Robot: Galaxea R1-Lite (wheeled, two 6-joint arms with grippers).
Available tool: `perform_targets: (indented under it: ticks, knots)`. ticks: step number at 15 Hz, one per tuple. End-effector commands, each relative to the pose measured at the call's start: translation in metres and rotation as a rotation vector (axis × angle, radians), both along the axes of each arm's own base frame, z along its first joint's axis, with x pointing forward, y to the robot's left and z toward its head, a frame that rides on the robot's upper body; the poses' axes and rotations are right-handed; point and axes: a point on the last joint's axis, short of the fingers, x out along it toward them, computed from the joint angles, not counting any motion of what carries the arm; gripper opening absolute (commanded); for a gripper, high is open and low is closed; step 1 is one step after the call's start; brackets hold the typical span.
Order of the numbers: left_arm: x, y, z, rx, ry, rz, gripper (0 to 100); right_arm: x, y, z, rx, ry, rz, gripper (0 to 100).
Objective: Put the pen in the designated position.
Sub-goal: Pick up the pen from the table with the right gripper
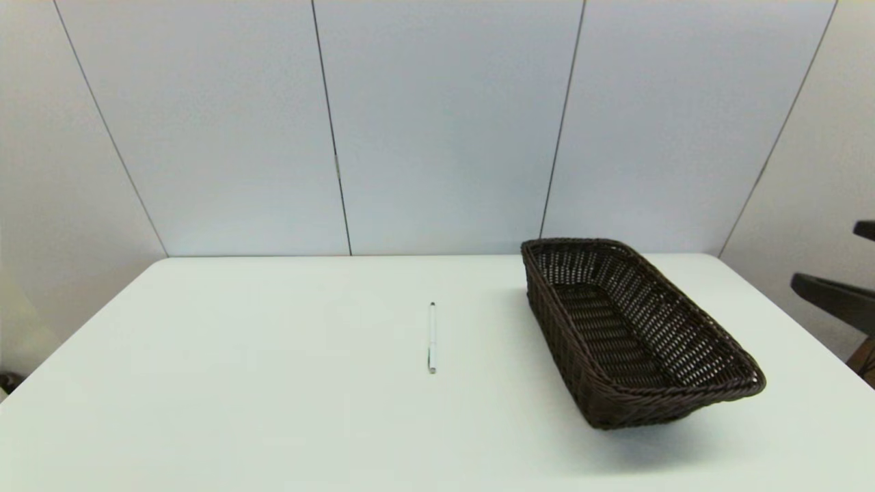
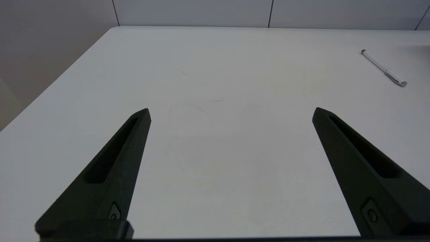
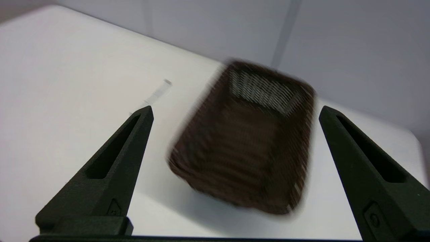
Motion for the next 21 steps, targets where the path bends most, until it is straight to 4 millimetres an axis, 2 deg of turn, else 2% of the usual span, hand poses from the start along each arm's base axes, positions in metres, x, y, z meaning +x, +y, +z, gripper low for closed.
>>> perform_targets:
  ticks: [1,4,7,10,13,16,18,21]
  knots:
    - [0.0,0.0,0.0,0.0,0.0,-0.002,100,0.051,0.053,0.039,0.012,-0.018,0.213,100]
    - [0.0,0.0,0.0,0.0,0.0,0.0,100,0.068,0.087,0.055,0.0,-0.057,0.367,100]
    - [0.0,0.0,0.0,0.0,0.0,-0.002,100,0.088,0.116,0.076,0.005,-0.079,0.404,100]
    - [0.0,0.0,0.0,0.0,0.0,0.0,100,0.109,0.138,0.077,-0.006,-0.071,0.356,100]
    - [0.0,0.0,0.0,0.0,0.0,0.0,100,0.127,0.16,0.069,0.052,0.004,0.174,100]
    - [0.0,0.0,0.0,0.0,0.0,0.0,100,0.13,0.188,0.056,0.141,0.094,0.088,100]
    - [0.0,0.0,0.0,0.0,0.0,0.0,100,0.131,0.214,0.044,0.219,0.168,0.033,100]
    - [0.0,0.0,0.0,0.0,0.0,0.0,100,0.13,0.243,0.022,0.268,0.291,-0.046,100]
